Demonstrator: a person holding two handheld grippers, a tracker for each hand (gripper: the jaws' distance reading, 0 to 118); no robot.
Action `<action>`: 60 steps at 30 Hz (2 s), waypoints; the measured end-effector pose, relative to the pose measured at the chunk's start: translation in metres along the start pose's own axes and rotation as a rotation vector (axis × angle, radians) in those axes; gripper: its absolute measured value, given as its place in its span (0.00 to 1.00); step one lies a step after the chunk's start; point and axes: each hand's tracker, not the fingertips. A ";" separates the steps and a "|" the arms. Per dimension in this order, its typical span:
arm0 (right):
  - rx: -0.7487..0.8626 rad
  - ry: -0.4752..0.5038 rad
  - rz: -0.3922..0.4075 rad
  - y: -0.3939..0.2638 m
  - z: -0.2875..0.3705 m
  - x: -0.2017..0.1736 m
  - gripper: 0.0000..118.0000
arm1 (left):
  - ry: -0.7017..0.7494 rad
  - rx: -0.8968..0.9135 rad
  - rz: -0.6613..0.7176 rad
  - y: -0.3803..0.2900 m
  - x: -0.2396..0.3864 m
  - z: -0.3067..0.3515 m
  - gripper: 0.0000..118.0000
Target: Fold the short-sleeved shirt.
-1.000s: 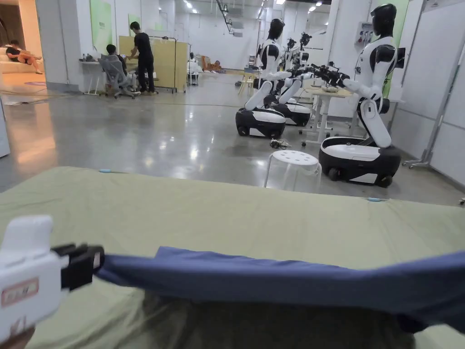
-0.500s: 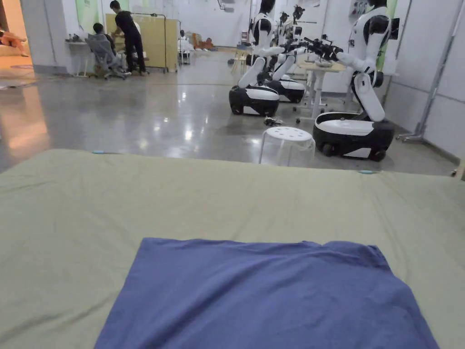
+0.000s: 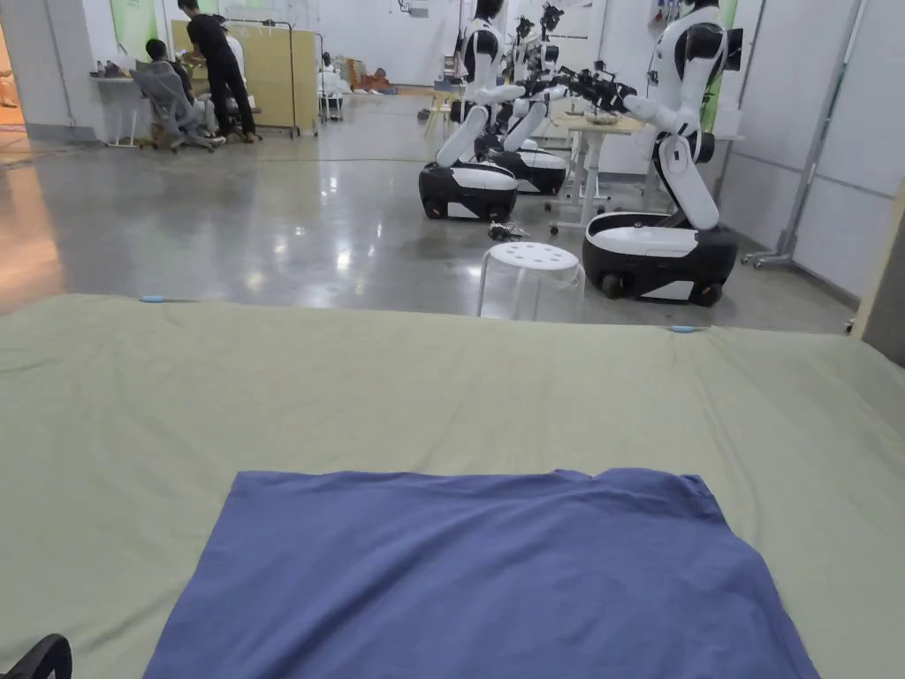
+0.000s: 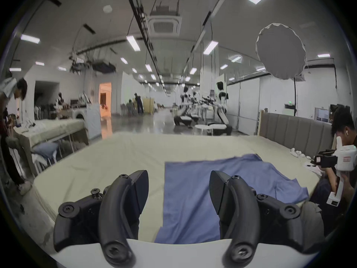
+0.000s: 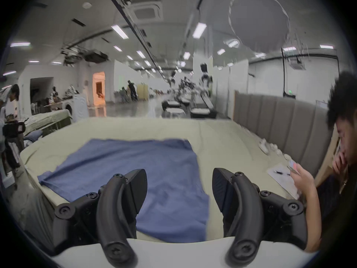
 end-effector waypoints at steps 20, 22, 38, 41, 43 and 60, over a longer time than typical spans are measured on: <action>0.030 0.102 0.023 0.011 -0.033 -0.067 0.00 | 0.015 -0.007 -0.066 0.000 0.029 -0.003 0.02; 0.018 0.112 0.022 0.008 -0.032 -0.066 0.00 | -0.042 -0.094 -0.030 -0.004 0.018 -0.006 0.03; -0.111 0.081 -0.027 -0.018 -0.029 -0.042 0.00 | -0.050 -0.695 0.071 -0.119 -0.027 -0.090 0.48; -0.124 0.057 -0.049 -0.022 -0.027 -0.032 0.00 | -0.042 -0.762 0.049 -0.127 -0.025 -0.097 0.42; -0.135 0.035 -0.056 -0.024 -0.026 -0.026 0.00 | -0.038 -0.803 0.050 -0.134 -0.022 -0.102 0.36; -0.529 -0.091 -0.210 -0.072 -0.046 0.052 0.73 | -0.028 -0.806 -0.065 -0.140 0.003 -0.104 0.10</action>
